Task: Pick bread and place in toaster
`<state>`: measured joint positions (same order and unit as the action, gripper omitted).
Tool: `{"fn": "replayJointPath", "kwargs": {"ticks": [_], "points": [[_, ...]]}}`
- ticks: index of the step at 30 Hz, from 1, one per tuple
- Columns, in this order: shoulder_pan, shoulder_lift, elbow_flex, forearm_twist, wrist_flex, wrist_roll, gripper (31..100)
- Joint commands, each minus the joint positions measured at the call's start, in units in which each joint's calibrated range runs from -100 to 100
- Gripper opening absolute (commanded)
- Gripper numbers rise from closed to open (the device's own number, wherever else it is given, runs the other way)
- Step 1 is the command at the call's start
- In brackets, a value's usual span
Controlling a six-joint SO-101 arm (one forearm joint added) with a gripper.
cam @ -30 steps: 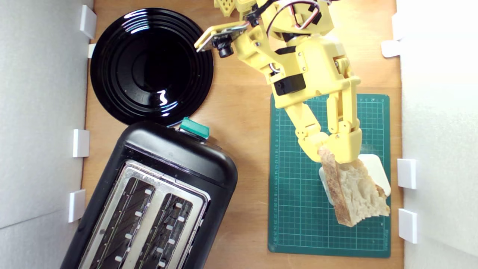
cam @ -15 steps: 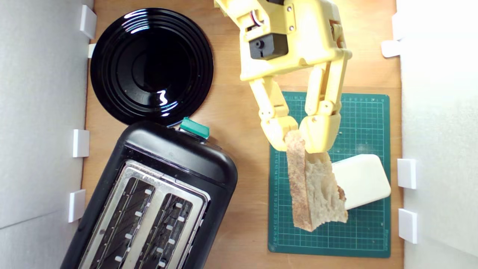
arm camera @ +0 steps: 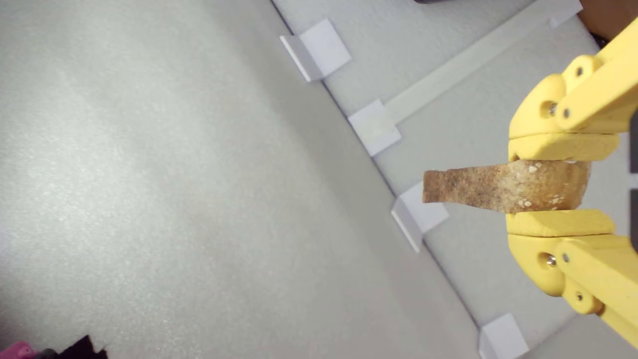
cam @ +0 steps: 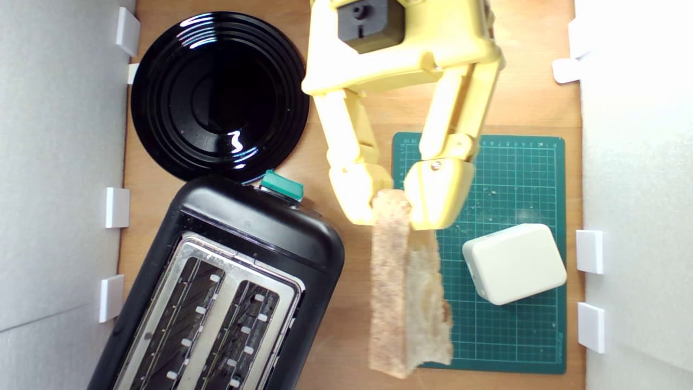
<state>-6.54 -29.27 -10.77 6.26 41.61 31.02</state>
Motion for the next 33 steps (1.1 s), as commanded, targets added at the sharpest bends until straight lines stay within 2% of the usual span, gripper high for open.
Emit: {"fn": "replayJointPath", "kwargs": {"ticks": [1,6,18,25,30,33], "points": [[3.48,-0.26,-5.52,-0.19,0.37,1.86,52.1],[6.30,0.65,-13.88,-0.28,10.01,5.26,52.1],[14.04,0.57,-15.24,-0.28,23.41,13.37,52.1],[17.18,0.49,-15.24,-0.37,27.59,18.02,52.1],[20.48,0.16,-15.24,-3.45,27.67,19.80,52.1],[21.29,0.16,-15.24,-3.45,27.76,20.33,52.1]]}}
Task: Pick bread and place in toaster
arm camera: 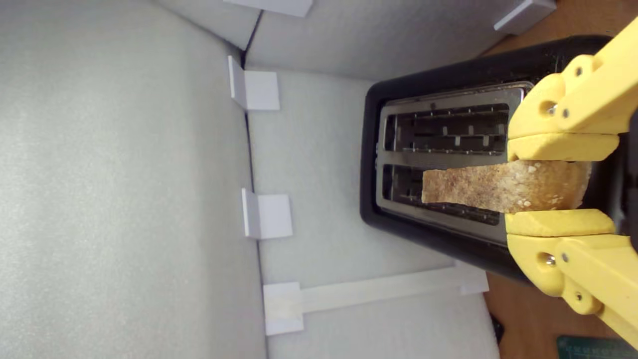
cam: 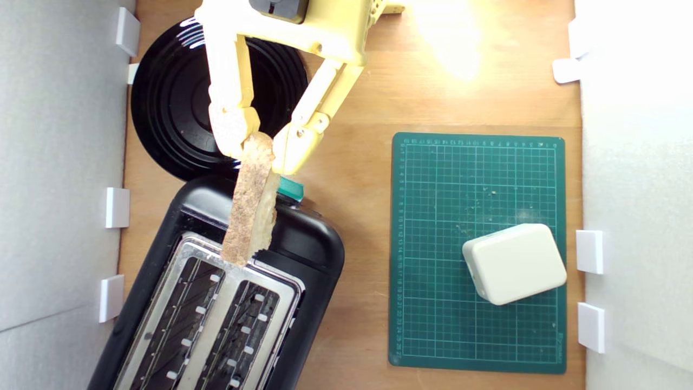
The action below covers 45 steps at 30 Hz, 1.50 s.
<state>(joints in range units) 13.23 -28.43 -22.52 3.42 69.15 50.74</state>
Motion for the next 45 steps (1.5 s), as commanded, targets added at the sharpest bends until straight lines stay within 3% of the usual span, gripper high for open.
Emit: {"fn": "replayJointPath", "kwargs": {"ticks": [1,20,45], "points": [[1.60,-0.68,-3.49,-0.25,0.22,0.66,52.1],[6.44,-0.27,-3.13,0.30,0.05,2.60,52.1],[6.68,3.89,-3.40,0.30,-0.72,2.55,52.1]]}}
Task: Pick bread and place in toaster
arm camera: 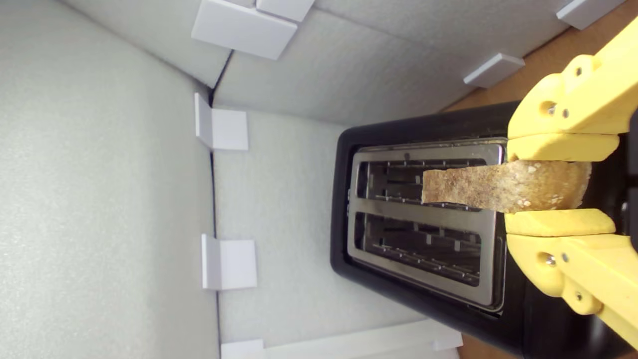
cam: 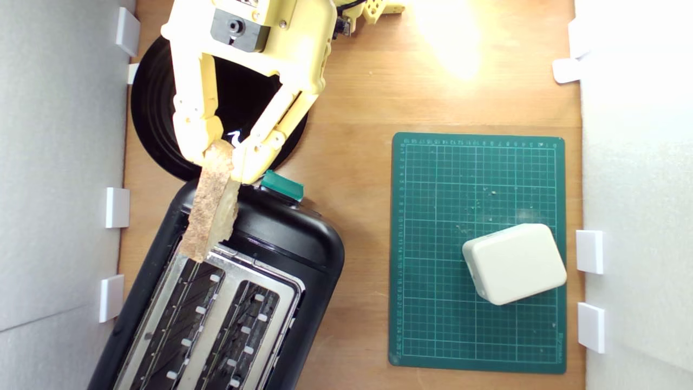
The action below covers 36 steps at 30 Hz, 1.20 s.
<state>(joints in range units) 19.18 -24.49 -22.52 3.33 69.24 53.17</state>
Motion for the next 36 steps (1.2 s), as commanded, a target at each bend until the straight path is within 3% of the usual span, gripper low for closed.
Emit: {"fn": "replayJointPath", "kwargs": {"ticks": [1,36], "points": [[0.73,0.36,-3.49,0.29,-0.81,0.11,52.1],[1.61,5.27,-3.40,0.20,-13.01,0.01,52.1]]}}
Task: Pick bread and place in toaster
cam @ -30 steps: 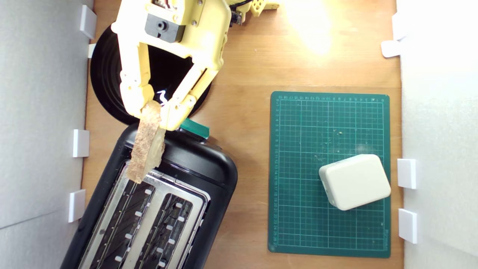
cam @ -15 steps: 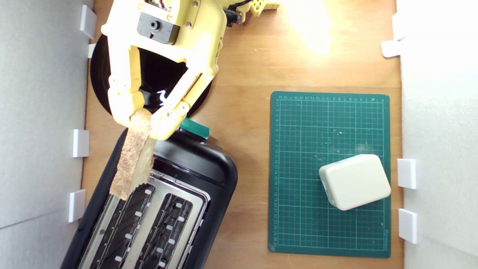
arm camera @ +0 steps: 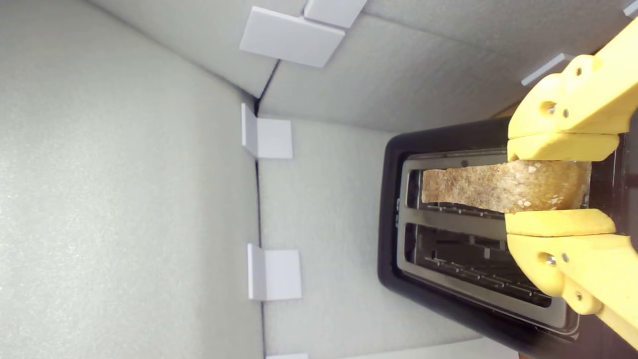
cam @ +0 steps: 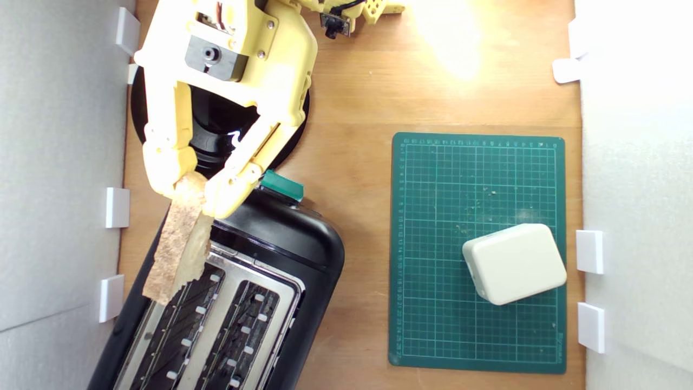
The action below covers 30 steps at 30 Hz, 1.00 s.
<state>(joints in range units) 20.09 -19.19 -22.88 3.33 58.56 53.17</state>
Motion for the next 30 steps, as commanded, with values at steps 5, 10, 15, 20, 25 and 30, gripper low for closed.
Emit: {"fn": "replayJointPath", "kwargs": {"ticks": [5,10,15,20,25,30], "points": [[0.70,1.72,-3.03,0.29,-2.33,0.01,52.1],[1.18,2.06,-3.03,0.29,-2.33,0.01,52.1],[1.18,2.55,-3.03,0.29,-2.33,0.11,52.1],[1.26,4.14,-3.03,0.29,-2.33,0.06,52.1],[1.26,4.88,-3.03,0.29,-2.33,0.01,52.1],[1.26,5.05,-2.94,0.39,-2.33,0.06,52.1]]}}
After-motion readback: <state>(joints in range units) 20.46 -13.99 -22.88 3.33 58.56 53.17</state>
